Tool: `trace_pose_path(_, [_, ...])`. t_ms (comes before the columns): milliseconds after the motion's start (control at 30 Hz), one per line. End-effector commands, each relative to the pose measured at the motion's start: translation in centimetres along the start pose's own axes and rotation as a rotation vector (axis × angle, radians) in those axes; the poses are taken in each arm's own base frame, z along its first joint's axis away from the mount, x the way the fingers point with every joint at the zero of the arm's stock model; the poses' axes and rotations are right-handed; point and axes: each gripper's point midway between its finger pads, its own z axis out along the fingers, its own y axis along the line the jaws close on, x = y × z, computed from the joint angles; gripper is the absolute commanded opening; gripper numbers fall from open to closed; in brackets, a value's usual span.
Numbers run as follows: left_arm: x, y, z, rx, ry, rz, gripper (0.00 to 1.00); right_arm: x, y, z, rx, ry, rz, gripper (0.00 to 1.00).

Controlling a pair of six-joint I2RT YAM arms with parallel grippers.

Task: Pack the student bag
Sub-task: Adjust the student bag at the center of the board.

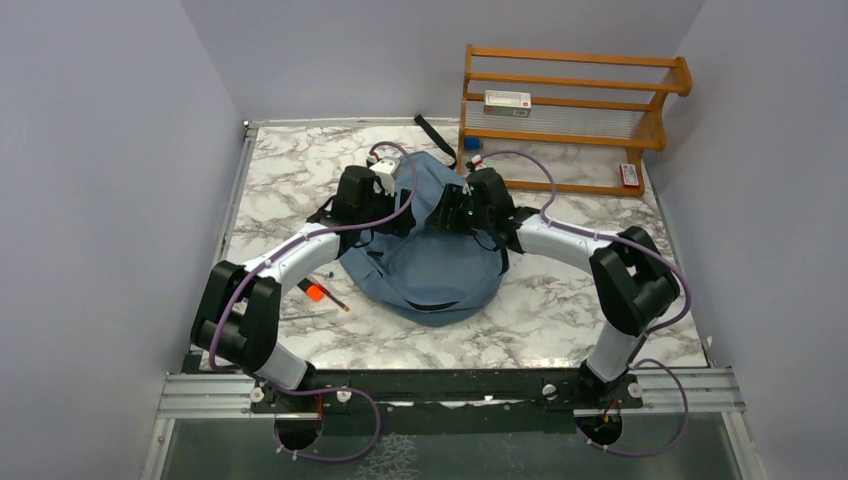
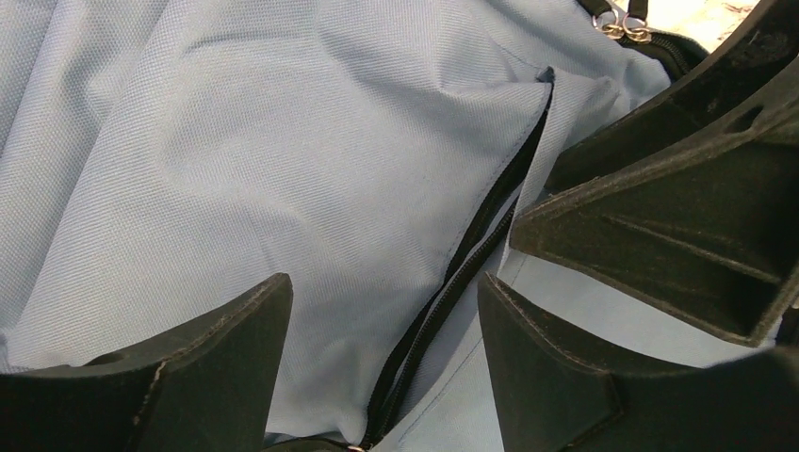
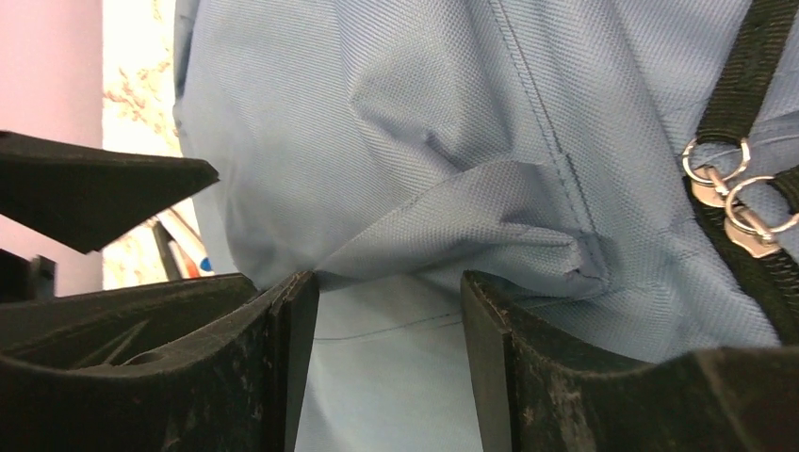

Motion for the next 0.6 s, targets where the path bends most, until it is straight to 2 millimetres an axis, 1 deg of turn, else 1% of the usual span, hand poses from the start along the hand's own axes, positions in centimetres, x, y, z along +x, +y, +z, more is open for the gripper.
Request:
trace_pose_path(0, [-0.9,0.4,-0.6,-0.025,-0.018,0.030,0.72,-0.8,1.7,0.8,-0.030,0.017,0.147,0.63])
trace_pose_path(133, [-0.8,0.4,-0.8,-0.027,-0.021,0.031,0.72,0.0,1.3,1.2,0.026,0.074,0.242,0.65])
trace_pose_path(233, [-0.8,0.4,-0.9,-0.028,-0.023,0.035,0.72,-0.1,1.4,1.5,0.015,0.065,0.252,0.65])
trace_pose_path(267, [-0.8,0.4,-0.9,-0.029,-0.022,0.036,0.72,0.0,1.2,1.6,0.028,0.069,0.256,0.65])
trace_pose_path(300, [-0.8,0.4,-0.9,-0.029,-0.021,0.038,0.72,0.1,1.0,1.7,0.040,0.075,0.261,0.63])
trace_pose_path(367, [-0.7,0.4,-1.0,-0.032,-0.018,0.039,0.72,0.6,0.4,1.8,0.069,0.089,0.266,0.48])
trace_pose_path(433, [-0.7,0.5,-1.1,-0.035,-0.018,0.040,0.71,0.9,0.1,1.5,0.072,0.086,0.262,0.32])
trace_pose_path(467, [-0.8,0.5,-1.2,-0.036,-0.019,0.042,0.71,1.1,-0.1,1.3,0.074,0.083,0.261,0.26])
trace_pose_path(567, [-0.9,0.1,-1.2,-0.013,-0.017,0.057,0.72,2.0,-1.1,0.8,0.089,0.078,0.255,0.16])
